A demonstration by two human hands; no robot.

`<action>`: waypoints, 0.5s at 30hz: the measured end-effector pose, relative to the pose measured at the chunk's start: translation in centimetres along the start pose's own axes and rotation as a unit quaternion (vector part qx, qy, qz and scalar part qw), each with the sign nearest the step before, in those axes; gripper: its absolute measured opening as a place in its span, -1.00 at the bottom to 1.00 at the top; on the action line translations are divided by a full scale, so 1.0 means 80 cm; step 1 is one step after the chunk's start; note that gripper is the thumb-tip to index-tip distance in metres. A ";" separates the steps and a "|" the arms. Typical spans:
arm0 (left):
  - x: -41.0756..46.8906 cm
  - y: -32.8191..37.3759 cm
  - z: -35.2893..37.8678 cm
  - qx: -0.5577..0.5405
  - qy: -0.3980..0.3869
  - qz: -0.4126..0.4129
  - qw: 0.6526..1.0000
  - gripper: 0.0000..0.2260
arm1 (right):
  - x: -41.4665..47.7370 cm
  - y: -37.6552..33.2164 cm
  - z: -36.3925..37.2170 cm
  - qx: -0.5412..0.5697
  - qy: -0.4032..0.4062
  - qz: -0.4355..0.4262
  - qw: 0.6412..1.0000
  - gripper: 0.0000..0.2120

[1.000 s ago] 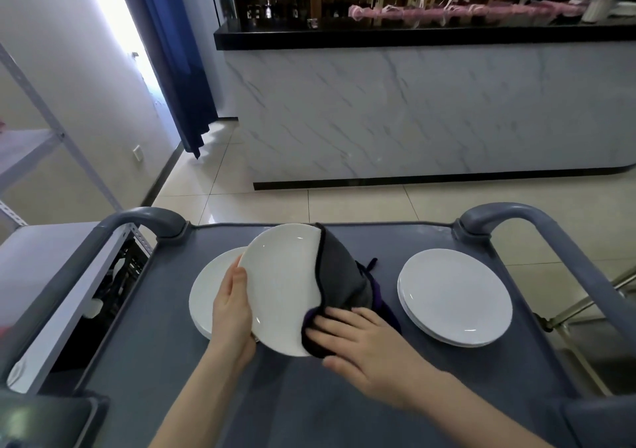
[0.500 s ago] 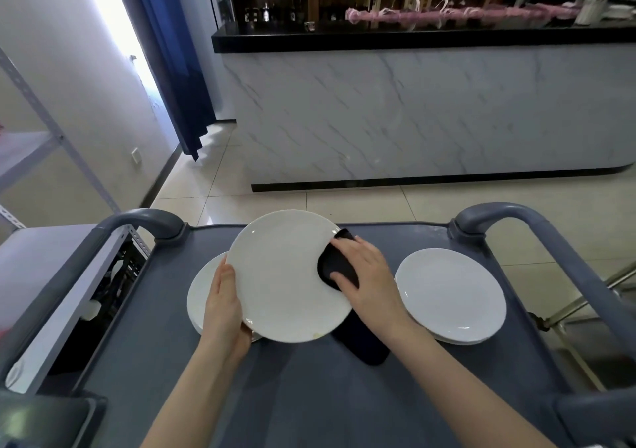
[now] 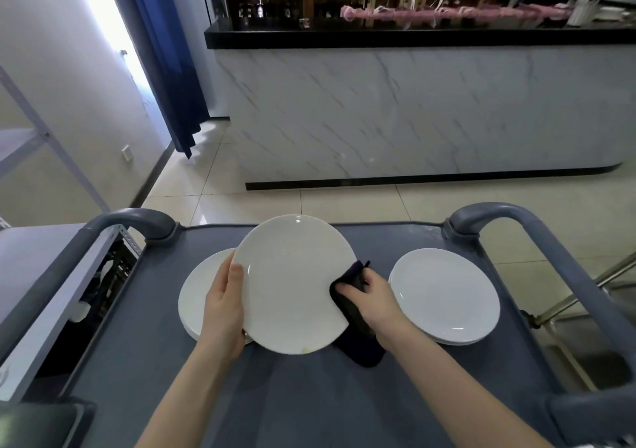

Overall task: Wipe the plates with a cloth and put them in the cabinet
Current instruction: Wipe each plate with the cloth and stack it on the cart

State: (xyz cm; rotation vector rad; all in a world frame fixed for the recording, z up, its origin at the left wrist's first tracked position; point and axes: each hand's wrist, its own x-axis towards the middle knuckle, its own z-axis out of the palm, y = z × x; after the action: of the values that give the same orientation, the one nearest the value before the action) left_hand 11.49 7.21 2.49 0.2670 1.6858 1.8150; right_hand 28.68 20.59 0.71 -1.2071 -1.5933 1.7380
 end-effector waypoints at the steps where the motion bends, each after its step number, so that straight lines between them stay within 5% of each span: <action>1: -0.001 0.001 0.001 0.020 -0.021 0.019 0.999 -0.72 | 0.003 -0.004 -0.006 0.010 -0.002 -0.005 1.000 -0.81; 5: 0.001 0.013 -0.003 0.067 -0.096 0.075 0.990 -0.75 | 0.014 -0.040 -0.034 -0.014 -0.064 -0.069 0.995 -0.76; 10: 0.001 0.038 0.002 0.194 -0.196 0.131 0.952 -0.72 | 0.030 -0.105 -0.038 -0.190 -0.152 -0.153 0.958 -0.75; 15: -0.001 0.040 0.012 0.217 -0.187 0.165 0.944 -0.72 | 0.036 -0.111 -0.019 -0.224 -0.139 -0.205 0.943 -0.72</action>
State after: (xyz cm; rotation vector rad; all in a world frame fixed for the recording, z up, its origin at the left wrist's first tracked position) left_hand 11.09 8.08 5.70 1.0704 1.8136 1.4611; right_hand 26.71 25.53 8.54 -0.7445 -2.3072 1.3588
